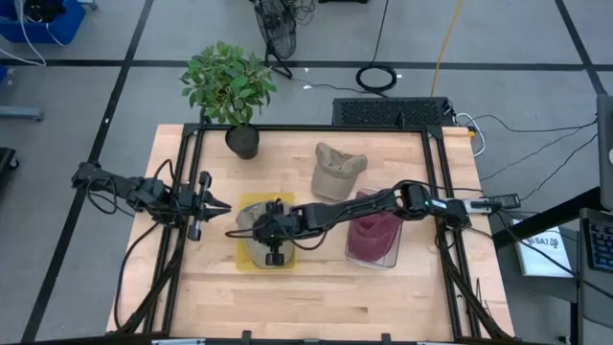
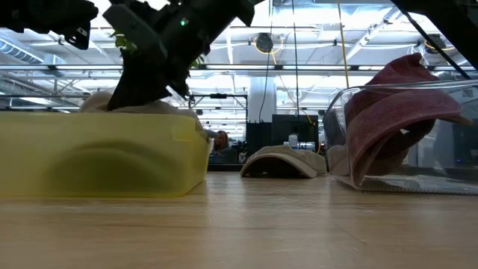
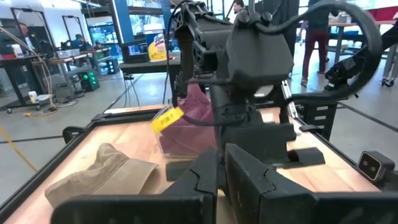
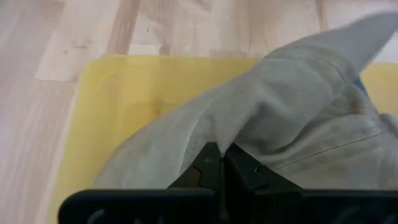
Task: Pick and place caps into container
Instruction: Put the bottom brown cap into the yellow container
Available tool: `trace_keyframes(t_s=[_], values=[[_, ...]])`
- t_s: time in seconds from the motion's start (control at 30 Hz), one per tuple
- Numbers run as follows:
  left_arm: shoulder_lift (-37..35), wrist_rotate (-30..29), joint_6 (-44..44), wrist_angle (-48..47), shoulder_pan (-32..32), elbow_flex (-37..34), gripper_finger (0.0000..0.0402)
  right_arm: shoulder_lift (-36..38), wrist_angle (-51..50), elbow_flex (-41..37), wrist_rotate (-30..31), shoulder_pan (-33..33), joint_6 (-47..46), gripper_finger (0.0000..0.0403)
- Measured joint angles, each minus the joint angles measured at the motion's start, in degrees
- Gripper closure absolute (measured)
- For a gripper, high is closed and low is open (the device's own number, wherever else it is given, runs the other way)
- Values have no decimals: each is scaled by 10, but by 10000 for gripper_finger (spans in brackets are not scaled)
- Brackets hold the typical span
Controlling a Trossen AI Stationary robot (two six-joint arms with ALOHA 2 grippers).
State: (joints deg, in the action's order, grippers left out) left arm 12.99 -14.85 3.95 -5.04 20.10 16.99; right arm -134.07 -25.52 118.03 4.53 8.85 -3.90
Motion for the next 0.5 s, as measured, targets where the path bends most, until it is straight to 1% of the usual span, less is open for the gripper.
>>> trace_keyframes(t_s=[0.13, 0.3, 0.5], values=[[0, 0, 0, 0, 0, 0, 364, -10, -1, 0, 0, -2, -15, 403], [0, 0, 2, 0, 0, 0, 364, -14, 15, -18, -1, -3, -17, 401], [0, 0, 2, 0, 0, 0, 364, -13, 28, -21, -1, -2, -16, 381]])
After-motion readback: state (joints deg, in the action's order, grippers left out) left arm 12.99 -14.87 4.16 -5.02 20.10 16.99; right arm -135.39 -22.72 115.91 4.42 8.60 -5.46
